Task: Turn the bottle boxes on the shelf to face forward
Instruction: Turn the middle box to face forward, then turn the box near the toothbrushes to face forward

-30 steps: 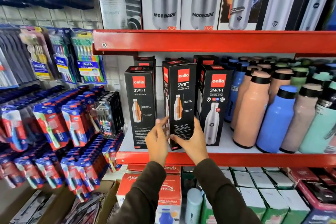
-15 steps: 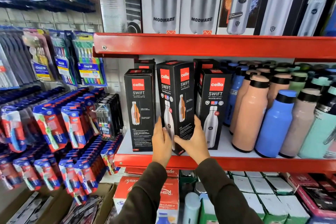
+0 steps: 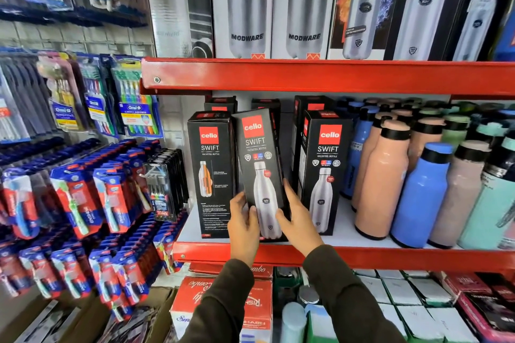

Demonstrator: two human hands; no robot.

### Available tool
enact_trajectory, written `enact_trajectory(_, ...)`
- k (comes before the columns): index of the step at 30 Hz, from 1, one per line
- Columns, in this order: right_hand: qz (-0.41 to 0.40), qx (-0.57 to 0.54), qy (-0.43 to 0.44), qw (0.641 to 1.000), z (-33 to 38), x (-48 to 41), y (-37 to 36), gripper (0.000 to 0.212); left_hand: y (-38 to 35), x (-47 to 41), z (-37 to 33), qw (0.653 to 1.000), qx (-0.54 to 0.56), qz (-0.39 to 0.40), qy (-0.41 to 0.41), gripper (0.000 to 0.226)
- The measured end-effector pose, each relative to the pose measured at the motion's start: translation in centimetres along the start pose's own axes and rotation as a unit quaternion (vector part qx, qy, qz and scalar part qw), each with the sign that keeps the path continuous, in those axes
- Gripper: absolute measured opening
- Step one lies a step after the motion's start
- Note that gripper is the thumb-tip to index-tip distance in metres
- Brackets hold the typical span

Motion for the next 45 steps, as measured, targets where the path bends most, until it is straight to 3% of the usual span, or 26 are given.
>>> enact_trajectory(10, -0.053, 0.043, -0.016, 0.998, -1.3, -0.3, -0.7, 0.073, -0.2, -0.9, 0.1, 0.997, -0.063, -0.005, -0.040, 0.049)
enact_trajectory(21, -0.079, 0.038, -0.028, 0.996, -1.8, 0.1, -1.0, 0.071, -0.3, -0.4, -0.1, 0.995, -0.079, 0.000, -0.063, 0.047)
enact_trajectory(26, -0.152, 0.023, -0.022, 0.988, -1.5, 1.3, 0.4, 0.058, -0.3, 0.1, 0.0, 0.995, -0.086, 0.012, -0.050, 0.051)
enact_trajectory(32, -0.247, -0.007, 0.046, 0.968, 0.9, 3.6, 2.3, 0.040, 2.3, 1.7, -0.9, 0.997, -0.037, -0.014, -0.066, 0.051)
enact_trajectory(38, -0.211, -0.062, 0.089, 0.972, 4.6, 4.2, -1.0, 0.027, 6.8, 0.4, -4.3, 0.976, -0.076, -0.100, -0.179, 0.038)
enact_trajectory(42, -0.152, -0.059, 0.055, 0.985, 5.3, 3.5, -5.0, 0.037, 9.4, -1.4, -3.3, 0.976, -0.099, -0.125, -0.150, 0.050)
enact_trajectory(45, -0.112, -0.065, 0.021, 0.991, 5.3, 3.0, -7.6, 0.044, 10.1, -3.2, -1.6, 0.983, -0.117, -0.101, -0.102, 0.059)
Point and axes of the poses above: each hand's wrist, its own x-axis away from the middle knuckle, its own y-axis out of the back of the hand, z = x × y, the point moved 10 cm from there along -x, towards the middle knuckle, and after that the axes turned 12 degrees about -z, right-handed, at the moved point
